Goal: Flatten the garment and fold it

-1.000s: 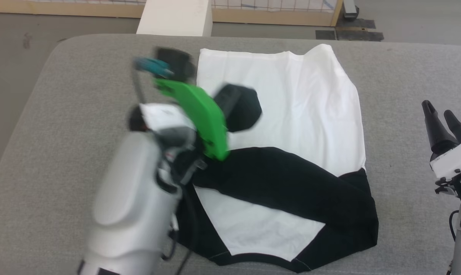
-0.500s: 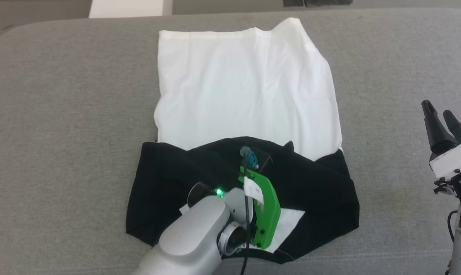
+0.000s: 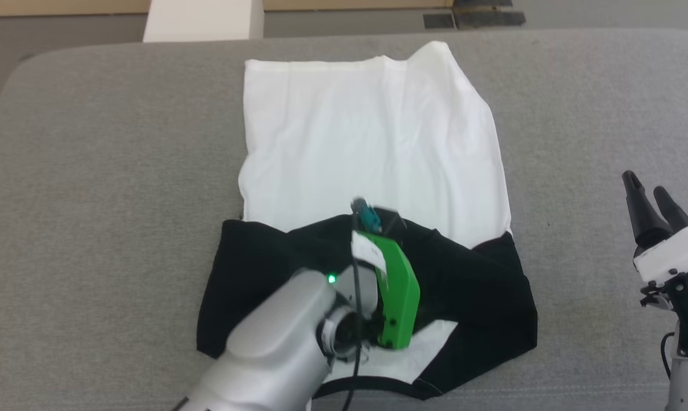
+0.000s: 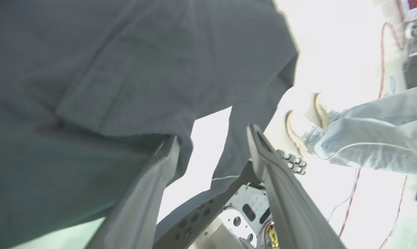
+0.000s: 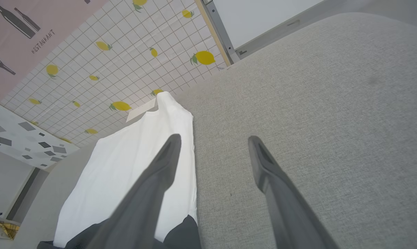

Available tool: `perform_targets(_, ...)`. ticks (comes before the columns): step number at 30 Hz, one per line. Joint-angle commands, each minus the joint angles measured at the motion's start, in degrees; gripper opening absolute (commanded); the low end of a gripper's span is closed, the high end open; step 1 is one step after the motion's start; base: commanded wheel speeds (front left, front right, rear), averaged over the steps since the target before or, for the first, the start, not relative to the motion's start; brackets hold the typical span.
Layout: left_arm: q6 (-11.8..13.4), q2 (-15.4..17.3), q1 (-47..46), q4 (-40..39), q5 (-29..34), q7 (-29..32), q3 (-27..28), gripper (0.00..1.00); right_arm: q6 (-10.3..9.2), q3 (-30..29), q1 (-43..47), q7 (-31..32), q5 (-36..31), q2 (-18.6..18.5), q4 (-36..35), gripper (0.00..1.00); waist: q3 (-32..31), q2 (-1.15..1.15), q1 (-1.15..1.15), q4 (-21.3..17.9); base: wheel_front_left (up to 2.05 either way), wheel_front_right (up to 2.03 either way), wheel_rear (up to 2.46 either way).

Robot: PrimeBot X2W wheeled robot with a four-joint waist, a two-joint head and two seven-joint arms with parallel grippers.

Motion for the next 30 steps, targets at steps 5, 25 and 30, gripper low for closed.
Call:
perform_targets(5,2.1,4.21,-2.88,-6.93,-3.8,-0.45,7.14,1.0,-0.08,0.1,1.68,0.15,-0.03,0.31,0.14,1.0,-3.89,0.0,0.0,3.25,0.0,0.0,0.0)
perform_targets(25,7.21,18.32,10.13,-17.87,12.31,-52.92,32.21,1.0,-0.08,2.99,-5.85,1.78,-1.07,-1.91,-2.25,1.0,5.22,0.0,0.0,4.6,0.0,0.0,0.0)
perform_targets(30,8.63,16.48,10.79,-21.96,20.11,-54.49,34.04,1.0,-0.08,4.06,-13.06,5.47,-3.64,-5.12,-0.67,1.0,10.97,0.0,0.0,6.09,0.0,0.0,0.0)
